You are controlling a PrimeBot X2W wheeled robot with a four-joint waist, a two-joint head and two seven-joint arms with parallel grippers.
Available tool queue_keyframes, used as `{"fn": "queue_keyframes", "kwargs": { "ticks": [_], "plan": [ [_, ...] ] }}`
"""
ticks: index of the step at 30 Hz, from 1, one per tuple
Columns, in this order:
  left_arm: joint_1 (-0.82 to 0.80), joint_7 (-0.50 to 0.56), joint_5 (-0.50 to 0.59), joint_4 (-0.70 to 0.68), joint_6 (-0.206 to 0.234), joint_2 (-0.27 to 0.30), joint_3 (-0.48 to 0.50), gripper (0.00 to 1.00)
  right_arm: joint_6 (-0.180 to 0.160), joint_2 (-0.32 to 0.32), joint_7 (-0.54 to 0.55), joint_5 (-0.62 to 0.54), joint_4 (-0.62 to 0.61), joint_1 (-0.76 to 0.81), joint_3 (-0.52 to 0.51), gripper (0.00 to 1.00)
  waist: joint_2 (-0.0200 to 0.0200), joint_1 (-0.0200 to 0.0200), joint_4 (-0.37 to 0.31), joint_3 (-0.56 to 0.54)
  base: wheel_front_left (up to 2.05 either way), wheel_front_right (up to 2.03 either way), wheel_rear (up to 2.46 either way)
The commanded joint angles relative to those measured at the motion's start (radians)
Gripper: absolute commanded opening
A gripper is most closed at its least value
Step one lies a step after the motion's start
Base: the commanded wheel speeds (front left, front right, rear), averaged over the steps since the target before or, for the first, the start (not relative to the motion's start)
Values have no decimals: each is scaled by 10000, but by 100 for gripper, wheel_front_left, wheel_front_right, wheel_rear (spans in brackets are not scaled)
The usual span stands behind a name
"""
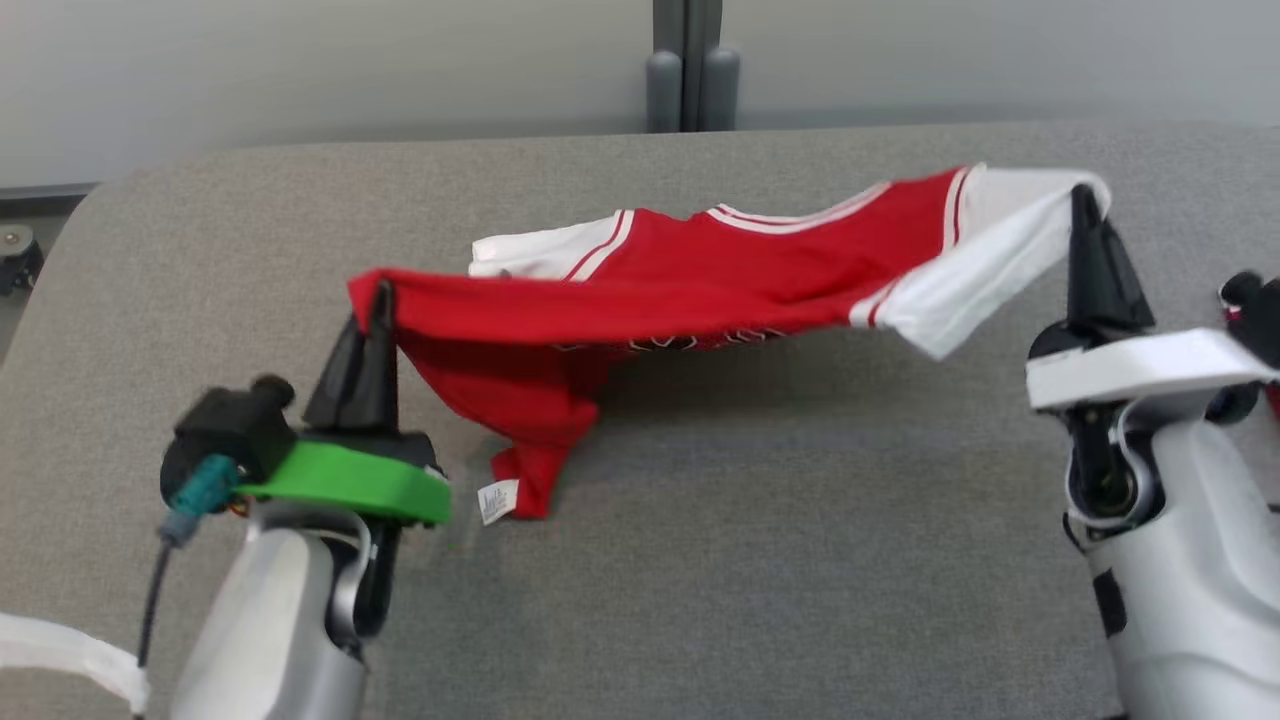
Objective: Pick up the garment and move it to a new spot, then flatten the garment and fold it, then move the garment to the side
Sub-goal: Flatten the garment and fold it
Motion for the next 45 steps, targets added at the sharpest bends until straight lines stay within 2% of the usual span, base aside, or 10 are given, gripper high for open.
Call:
{"fn": "queue_keyframes", "kwargs": {
  "ticks": [1,6,10,15,21,27,29,37,41,45],
  "plan": [
    [-509,138,-350,-194,-58,189,107,0,-6,-277,74,484,-448,-356,-4,0,0,0,-215,-409,0,0,0],
    [-2247,1178,-1672,-1225,-102,743,607,0,-4,-650,700,2140,-2022,-1657,-339,0,0,0,-426,-615,0,0,0],
    [-3641,2082,-2392,-1965,-19,1179,1191,0,-4,-684,1530,2725,-2730,-2938,-781,0,0,0,-617,-612,0,0,0],
    [-4878,3087,-2814,-2338,314,1457,1468,0,-6,-588,2488,2434,-2829,-4459,-1326,0,0,0,-812,-326,0,0,0],
    [-5733,3825,-3114,-2076,804,1446,1650,0,-7,-548,2920,1232,-1977,-5836,-1674,0,0,0,-961,787,0,0,0],
    [-6716,3456,-3045,-888,978,1250,1744,0,-9,-372,2525,325,-830,-7141,-1813,0,0,0,-1093,2315,0,0,0],
    [-7207,3149,-2743,-313,944,1408,1705,0,-10,-304,2168,30,-284,-7690,-1935,0,0,0,-1160,2797,0,0,0],
    [-9534,774,-2148,1762,747,1222,1857,0,-13,-587,415,-351,1303,-9726,-1661,0,0,0,-1261,3770,0,0,0],
    [-9745,182,-2163,2320,530,1182,2107,0,-15,-803,12,-52,1302,-9752,-1534,0,0,0,-1249,3799,0,0,0],
    [-8548,16,-2294,2759,317,977,2373,0,-24,-954,-84,518,1069,-8607,-1494,0,0,0,-1199,3560,0,0,0]
  ]
}}
